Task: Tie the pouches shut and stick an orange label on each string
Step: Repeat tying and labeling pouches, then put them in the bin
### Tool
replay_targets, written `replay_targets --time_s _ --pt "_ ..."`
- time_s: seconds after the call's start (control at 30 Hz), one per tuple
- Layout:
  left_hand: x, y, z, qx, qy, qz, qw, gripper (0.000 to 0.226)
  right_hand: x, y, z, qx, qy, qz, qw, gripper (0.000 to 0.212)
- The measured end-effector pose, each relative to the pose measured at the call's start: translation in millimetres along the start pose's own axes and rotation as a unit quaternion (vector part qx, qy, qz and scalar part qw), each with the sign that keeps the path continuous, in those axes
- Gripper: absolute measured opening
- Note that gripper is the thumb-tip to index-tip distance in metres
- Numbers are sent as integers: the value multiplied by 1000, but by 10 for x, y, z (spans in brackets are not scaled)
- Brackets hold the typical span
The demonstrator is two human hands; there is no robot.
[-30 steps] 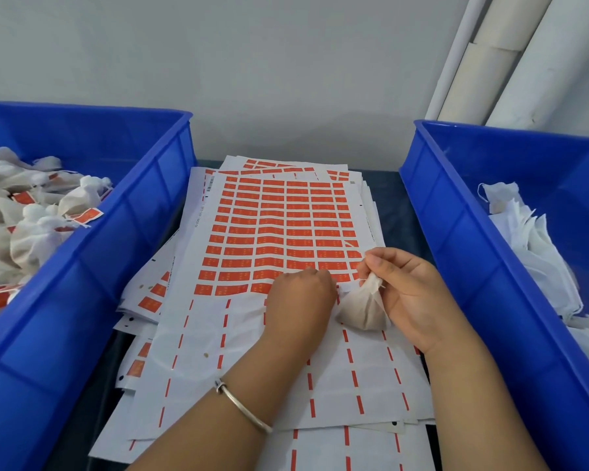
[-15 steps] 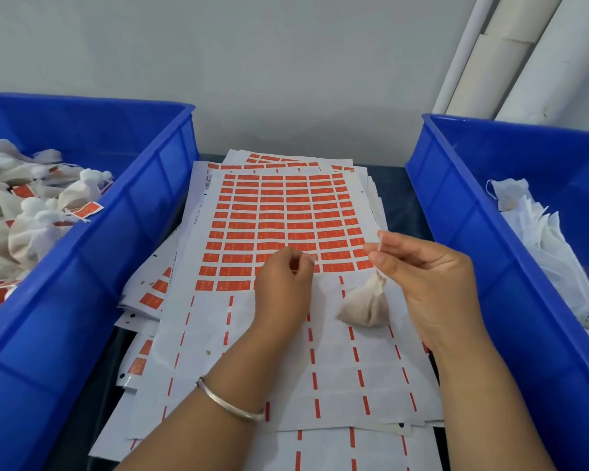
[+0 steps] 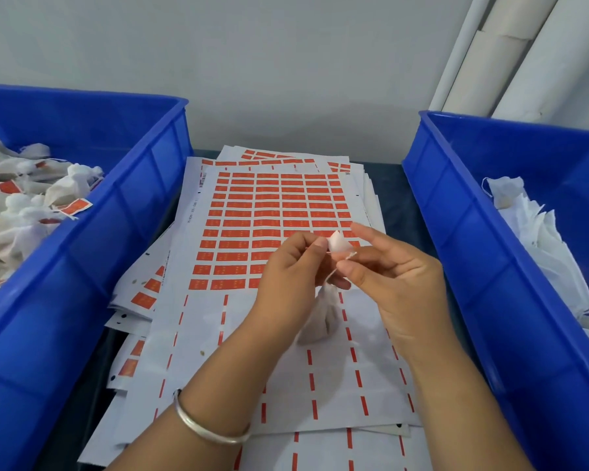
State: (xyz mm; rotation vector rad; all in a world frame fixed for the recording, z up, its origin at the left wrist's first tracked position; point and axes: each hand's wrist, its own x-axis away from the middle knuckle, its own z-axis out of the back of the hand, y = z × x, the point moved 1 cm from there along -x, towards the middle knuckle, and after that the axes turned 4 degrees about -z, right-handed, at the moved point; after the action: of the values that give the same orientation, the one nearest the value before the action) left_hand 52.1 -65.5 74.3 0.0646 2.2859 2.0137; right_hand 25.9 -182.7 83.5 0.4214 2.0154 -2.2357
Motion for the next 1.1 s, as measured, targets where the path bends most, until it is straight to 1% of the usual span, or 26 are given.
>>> replay_targets --time_s 0.1,0.17,0.3,0.43,0.57,0.73,0.9,1.1 --pt "26 18 -21 2 -35 14 999 26 -13 21 35 17 27 -1 999 36" --pt "38 15 -32 4 -37 23 999 26 -18 31 41 28 39 -2 999 36" --pt "38 11 -33 11 -22 42 999 25 -23 46 42 28 67 -3 997 34" --pt "30 15 -28 14 -2 50 999 23 -20 56 52 19 74 -5 997 26" --pt "29 16 -26 21 3 56 998 23 -25 57 50 12 81 -16 996 23" --pt "24 9 -25 19 15 59 998 23 -26 75 59 -4 90 -28 996 27" --pt "22 1 -27 10 26 40 999 21 -32 89 57 2 105 -41 994 27" --pt "15 -14 -34 -48 35 5 998 17 -46 110 60 5 104 -52 993 28"
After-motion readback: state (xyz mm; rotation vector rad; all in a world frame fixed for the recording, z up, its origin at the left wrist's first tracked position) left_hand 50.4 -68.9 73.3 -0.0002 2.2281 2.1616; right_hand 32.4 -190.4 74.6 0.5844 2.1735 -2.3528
